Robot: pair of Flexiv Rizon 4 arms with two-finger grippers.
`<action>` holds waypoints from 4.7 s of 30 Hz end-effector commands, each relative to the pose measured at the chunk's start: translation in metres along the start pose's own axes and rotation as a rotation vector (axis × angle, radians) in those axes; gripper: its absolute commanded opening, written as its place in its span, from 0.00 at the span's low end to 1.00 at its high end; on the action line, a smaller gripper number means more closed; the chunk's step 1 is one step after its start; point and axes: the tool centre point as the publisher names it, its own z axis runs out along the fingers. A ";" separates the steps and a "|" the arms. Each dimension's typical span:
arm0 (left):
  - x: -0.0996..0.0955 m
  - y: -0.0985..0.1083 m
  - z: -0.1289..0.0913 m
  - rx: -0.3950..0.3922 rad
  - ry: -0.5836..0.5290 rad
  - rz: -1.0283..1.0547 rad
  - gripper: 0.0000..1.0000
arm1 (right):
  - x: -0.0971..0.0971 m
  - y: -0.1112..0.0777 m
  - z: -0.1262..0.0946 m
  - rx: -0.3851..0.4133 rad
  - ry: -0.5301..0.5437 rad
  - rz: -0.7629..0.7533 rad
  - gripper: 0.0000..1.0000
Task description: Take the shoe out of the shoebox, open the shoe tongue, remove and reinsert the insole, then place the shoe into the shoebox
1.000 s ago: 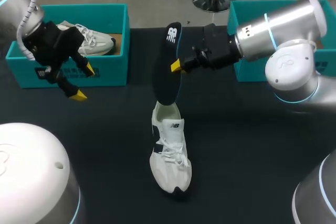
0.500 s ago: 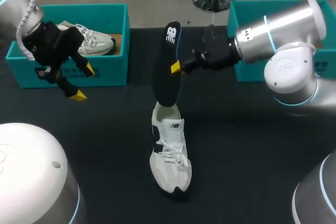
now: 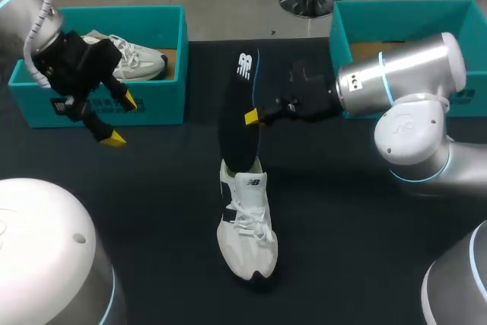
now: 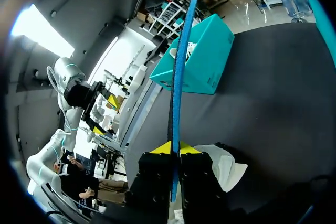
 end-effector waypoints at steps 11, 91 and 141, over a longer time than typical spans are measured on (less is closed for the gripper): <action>0.000 0.000 0.000 -0.002 0.000 0.000 1.00 | -0.007 -0.017 -0.002 -0.001 -0.016 0.013 0.00; 0.000 0.000 0.000 -0.002 0.000 0.000 1.00 | -0.001 -0.099 0.024 0.080 -0.085 -0.034 0.00; 0.000 0.000 0.000 -0.002 0.000 0.000 1.00 | -0.004 -0.082 0.025 0.161 -0.092 -0.037 0.00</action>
